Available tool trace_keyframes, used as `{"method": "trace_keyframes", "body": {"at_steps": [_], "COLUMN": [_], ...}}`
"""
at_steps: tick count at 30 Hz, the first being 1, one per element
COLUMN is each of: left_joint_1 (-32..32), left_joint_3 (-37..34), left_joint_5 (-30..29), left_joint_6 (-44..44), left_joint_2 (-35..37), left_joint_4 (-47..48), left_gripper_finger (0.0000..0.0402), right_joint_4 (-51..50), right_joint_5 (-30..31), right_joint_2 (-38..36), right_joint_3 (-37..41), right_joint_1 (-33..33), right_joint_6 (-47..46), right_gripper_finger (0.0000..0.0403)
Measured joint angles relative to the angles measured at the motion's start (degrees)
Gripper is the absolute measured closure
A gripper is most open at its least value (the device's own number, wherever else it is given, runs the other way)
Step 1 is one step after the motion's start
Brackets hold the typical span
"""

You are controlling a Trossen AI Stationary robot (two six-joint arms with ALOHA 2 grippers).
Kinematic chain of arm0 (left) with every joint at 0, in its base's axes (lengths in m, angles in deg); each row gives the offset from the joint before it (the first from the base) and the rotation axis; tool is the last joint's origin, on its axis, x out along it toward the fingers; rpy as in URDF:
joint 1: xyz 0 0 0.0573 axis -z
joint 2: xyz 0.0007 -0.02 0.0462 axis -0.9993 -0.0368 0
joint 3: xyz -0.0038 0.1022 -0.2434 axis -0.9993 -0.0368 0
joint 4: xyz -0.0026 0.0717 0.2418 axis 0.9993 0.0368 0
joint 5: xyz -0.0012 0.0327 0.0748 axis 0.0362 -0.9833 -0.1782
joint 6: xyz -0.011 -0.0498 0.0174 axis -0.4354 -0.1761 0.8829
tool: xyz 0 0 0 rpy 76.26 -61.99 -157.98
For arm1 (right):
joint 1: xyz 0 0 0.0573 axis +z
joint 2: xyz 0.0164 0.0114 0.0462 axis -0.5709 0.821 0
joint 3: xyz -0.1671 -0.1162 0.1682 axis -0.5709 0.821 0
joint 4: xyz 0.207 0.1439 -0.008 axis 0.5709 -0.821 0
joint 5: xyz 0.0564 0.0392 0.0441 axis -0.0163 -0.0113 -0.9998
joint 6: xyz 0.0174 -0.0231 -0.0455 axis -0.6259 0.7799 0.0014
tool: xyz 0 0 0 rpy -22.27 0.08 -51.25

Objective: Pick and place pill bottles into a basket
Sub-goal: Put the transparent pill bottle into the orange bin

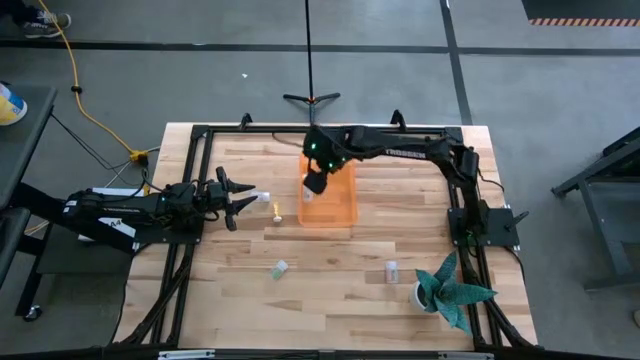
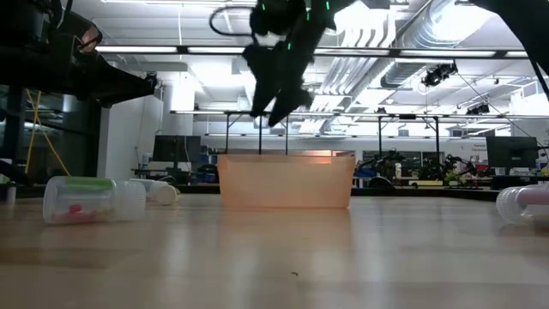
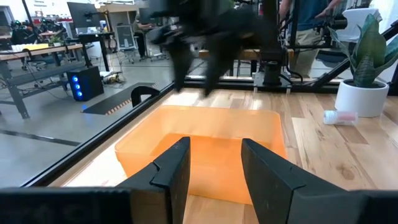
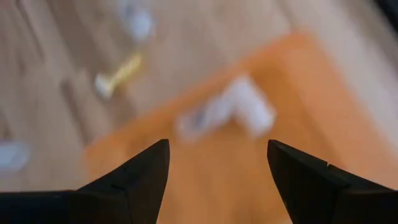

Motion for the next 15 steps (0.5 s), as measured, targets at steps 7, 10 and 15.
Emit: {"method": "trace_keyframes", "body": {"at_steps": [7, 10, 15], "left_joint_1": [0.00, 0.00, 0.02], "left_joint_3": [0.00, 0.00, -0.01], "left_joint_5": [0.02, 0.02, 0.02], "left_joint_6": [-0.12, -0.11, -0.09], "left_joint_2": [0.00, -0.02, -0.01], "left_joint_4": [0.00, 0.00, 0.00], "left_gripper_finger": [0.0225, 0.0225, 0.0225], "right_joint_4": [-25.82, -31.73, -37.32], "right_joint_5": [1.69, 3.49, 2.75], "right_joint_2": [-0.09, -0.09, -0.09], "right_joint_3": [-6.41, -5.14, -0.67], "right_joint_1": [9.07, 13.95, 23.06], "right_joint_6": [-17.07, -25.33, -40.67], "right_gripper_finger": [0.0142, 0.0142, 0.0142]}}
